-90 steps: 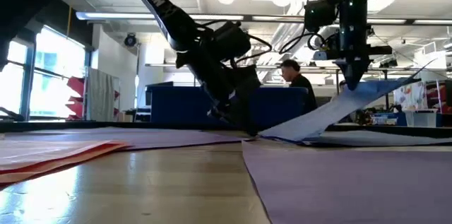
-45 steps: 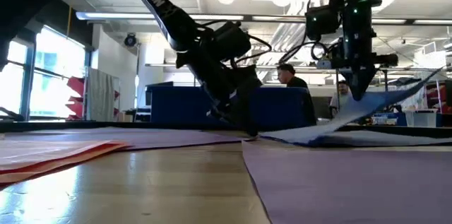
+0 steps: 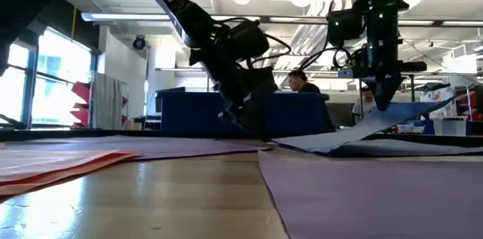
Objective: Organize paper
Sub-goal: Stack the blue paper on top of the blue paper
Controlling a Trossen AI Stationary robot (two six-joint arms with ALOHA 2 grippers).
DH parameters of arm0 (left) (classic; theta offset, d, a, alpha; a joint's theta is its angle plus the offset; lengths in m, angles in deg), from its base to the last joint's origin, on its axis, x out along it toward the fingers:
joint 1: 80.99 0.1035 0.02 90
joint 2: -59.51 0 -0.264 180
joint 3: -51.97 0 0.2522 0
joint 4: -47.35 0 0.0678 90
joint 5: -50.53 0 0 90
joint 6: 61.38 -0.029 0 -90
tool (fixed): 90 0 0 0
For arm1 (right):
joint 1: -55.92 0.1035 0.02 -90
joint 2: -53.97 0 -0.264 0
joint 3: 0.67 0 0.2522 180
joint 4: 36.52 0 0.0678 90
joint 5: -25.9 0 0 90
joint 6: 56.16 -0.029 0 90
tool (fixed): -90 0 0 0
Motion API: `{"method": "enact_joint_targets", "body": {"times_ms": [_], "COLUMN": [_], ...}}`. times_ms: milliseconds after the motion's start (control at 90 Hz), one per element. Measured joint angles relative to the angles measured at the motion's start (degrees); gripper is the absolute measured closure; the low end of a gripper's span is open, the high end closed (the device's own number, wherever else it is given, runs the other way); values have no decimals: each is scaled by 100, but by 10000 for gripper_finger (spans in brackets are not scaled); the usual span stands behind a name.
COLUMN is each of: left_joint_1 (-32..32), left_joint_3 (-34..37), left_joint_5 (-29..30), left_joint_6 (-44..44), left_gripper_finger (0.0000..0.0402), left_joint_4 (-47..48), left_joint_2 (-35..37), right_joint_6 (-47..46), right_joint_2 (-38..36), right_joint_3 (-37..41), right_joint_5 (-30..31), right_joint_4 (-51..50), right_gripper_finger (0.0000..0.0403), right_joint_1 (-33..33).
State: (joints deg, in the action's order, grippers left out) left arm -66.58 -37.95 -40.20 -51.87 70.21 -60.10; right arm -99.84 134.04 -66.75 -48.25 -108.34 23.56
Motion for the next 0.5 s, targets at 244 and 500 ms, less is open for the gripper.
{"method": "enact_joint_targets", "body": {"times_ms": [244,500], "left_joint_1": [-40,-254], "left_joint_3": [-191,-212], "left_joint_5": [-395,-753], "left_joint_6": [79,176], "left_gripper_finger": [401,401], "left_joint_4": [453,484], "left_joint_2": [4,8], "right_joint_6": [-116,-182], "right_joint_2": [20,20], "right_joint_3": [0,0], "right_joint_5": [96,226], "right_joint_4": [17,42], "right_gripper_finger": [403,403], "right_joint_1": [0,26]}}
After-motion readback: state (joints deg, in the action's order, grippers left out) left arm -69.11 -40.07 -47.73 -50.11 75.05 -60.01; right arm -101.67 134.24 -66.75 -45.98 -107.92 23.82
